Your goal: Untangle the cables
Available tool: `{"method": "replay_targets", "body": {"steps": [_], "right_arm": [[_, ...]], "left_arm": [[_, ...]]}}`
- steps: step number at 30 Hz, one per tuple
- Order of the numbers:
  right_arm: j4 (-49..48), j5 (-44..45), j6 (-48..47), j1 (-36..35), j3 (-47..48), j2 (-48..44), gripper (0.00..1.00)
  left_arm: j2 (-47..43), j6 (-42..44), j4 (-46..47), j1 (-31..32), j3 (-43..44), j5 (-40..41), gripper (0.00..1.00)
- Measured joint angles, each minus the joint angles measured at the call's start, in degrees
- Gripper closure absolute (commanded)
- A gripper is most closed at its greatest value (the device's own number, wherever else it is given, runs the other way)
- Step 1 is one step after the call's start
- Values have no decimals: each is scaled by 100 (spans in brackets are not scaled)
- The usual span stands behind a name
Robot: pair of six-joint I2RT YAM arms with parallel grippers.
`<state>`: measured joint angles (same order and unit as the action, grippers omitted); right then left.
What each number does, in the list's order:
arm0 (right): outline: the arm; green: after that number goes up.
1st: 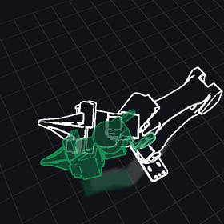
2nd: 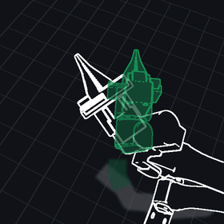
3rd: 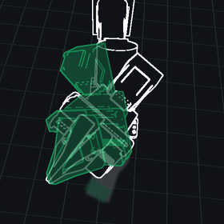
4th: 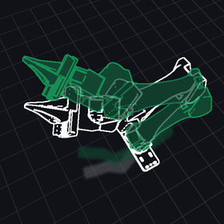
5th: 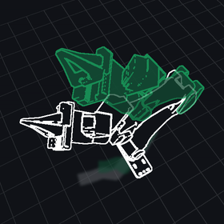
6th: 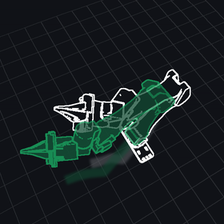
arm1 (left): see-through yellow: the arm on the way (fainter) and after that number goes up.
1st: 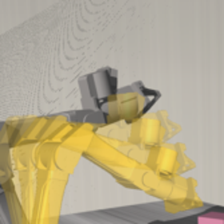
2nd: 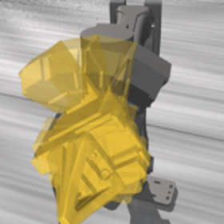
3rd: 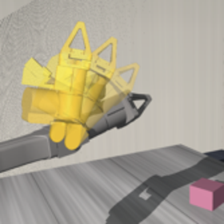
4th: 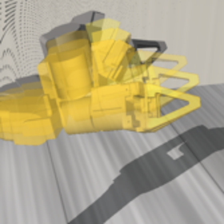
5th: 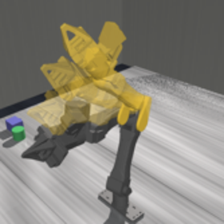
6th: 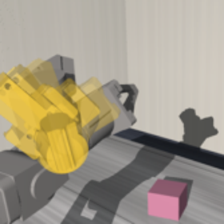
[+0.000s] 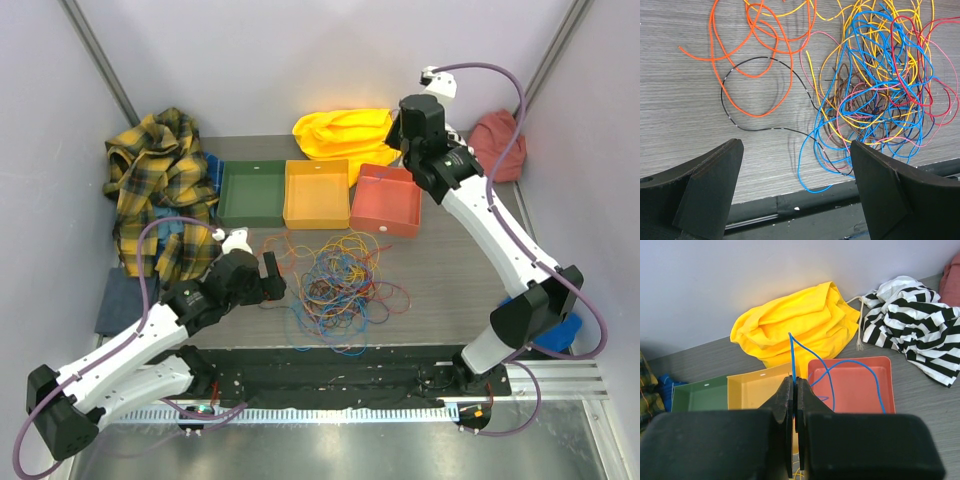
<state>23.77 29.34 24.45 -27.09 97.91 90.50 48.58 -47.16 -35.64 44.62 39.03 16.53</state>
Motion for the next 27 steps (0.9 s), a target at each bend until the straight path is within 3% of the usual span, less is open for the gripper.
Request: {"method": "replay_targets", "body": {"steps": [11, 12, 13, 15, 16, 17, 20, 24, 27], "right_arm": [[-181, -136, 153, 361, -802, -22, 97], [-219, -170, 164, 367, -914, -9, 93], [-273, -216, 168, 376, -1047, 15, 74], [-339, -404, 199, 382, -1220, 155, 45], [-352, -494, 184, 387, -1239, 286, 24], [-400, -605, 164, 396, -1231, 446, 18], [-426, -859, 120, 424, -1150, 1029, 10], [-310, -1019, 107, 437, -1141, 1438, 9], [-286, -1038, 109, 404, -1231, 1213, 13]], "left_arm": [[37, -48, 0, 0, 0, -2, 6], [48, -48, 0, 0, 0, -2, 6], [59, -48, 0, 0, 0, -4, 6], [70, -50, 0, 0, -2, -2, 6], [70, -50, 0, 0, -2, -2, 6], [70, -52, -2, 0, -2, -4, 6], [70, -52, -22, 0, -2, 0, 6], [70, -52, -107, 0, 0, 35, 6], [70, -50, -164, 0, 0, 72, 6]]}}
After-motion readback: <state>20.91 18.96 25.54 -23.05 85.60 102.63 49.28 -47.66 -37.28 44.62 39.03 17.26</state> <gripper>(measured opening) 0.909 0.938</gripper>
